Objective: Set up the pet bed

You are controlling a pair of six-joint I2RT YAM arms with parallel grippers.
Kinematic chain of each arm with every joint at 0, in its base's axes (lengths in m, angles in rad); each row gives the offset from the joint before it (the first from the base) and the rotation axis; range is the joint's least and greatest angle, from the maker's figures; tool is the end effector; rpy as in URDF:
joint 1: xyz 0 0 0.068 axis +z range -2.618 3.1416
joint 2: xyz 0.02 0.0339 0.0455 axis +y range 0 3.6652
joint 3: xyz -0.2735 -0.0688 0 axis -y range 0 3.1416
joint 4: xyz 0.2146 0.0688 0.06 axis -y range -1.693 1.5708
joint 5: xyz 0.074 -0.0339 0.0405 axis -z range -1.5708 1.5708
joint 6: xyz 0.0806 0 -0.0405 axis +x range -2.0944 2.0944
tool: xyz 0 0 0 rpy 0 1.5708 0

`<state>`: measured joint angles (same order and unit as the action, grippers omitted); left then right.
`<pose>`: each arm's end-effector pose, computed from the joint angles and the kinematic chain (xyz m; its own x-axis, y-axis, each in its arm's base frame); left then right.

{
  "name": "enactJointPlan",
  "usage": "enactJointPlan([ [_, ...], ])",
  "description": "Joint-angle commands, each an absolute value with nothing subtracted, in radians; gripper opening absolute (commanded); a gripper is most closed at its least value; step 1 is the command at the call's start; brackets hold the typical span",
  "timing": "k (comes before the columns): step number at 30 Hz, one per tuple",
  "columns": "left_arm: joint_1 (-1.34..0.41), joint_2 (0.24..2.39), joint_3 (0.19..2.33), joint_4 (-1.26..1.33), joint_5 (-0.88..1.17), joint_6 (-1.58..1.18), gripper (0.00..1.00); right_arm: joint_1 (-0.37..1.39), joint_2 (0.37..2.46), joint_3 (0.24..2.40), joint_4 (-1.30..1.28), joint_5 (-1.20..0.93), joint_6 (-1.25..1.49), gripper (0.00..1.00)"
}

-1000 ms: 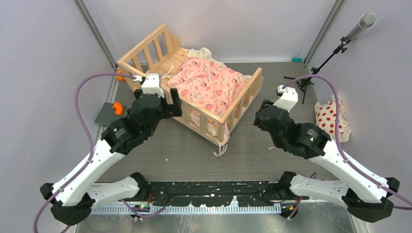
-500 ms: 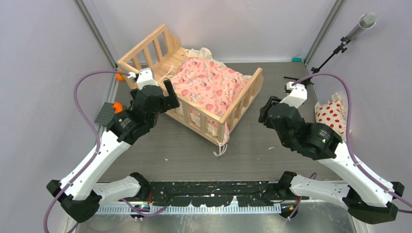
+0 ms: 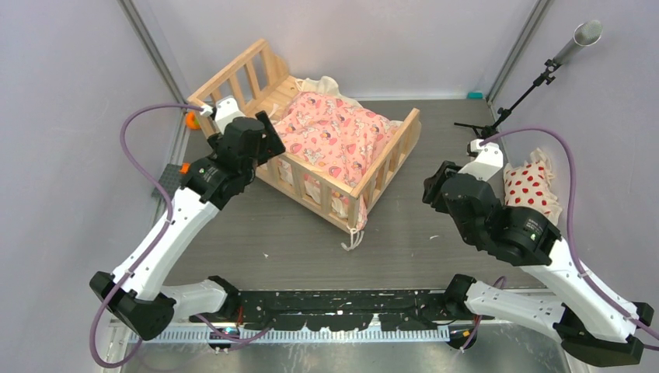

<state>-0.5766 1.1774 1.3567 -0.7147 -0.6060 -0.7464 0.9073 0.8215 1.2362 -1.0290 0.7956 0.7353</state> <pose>0.2231 -0.0903 0.3919 -0.3394 -0.4450 -0.8287 -0.2629 0.8908 -0.3706 0.1147 0.0532 0.3800 -0.3920 0.2608 -0.8822 0.0958 0.9653 0.2428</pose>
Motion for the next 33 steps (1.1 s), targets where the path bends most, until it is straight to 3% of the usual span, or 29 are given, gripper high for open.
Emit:
enactJointPlan([
  [1,-0.476,1.165,1.378,-0.715,-0.542,-0.704,0.96,0.902,0.844,1.273,-1.029,0.750,0.718,0.50],
  [7,-0.334,1.211,1.396,-0.724,-0.360,-0.679,0.96,0.902,0.907,1.346,-1.012,0.688,0.716,0.50],
  [13,-0.307,1.250,1.394,-0.700,-0.348,-0.668,0.94,0.902,0.922,1.347,-1.009,0.690,0.718,0.50],
  [22,-0.290,1.319,1.407,-0.652,-0.281,-0.602,0.73,0.900,0.928,1.333,-1.010,0.710,0.709,0.50],
  [25,-0.275,1.312,1.383,-0.646,-0.224,-0.544,0.56,0.899,0.907,1.319,-1.011,0.723,0.707,0.50],
  [27,-0.251,1.297,1.350,-0.639,-0.182,-0.521,0.32,0.897,0.892,1.308,-1.011,0.731,0.706,0.50],
  [30,-0.188,1.271,1.313,-0.650,-0.113,-0.500,0.06,0.896,0.879,1.299,-1.015,0.740,0.709,0.50],
  [33,-0.132,1.242,1.294,-0.661,-0.035,-0.454,0.00,0.895,0.877,1.301,-1.028,0.749,0.709,0.50],
])
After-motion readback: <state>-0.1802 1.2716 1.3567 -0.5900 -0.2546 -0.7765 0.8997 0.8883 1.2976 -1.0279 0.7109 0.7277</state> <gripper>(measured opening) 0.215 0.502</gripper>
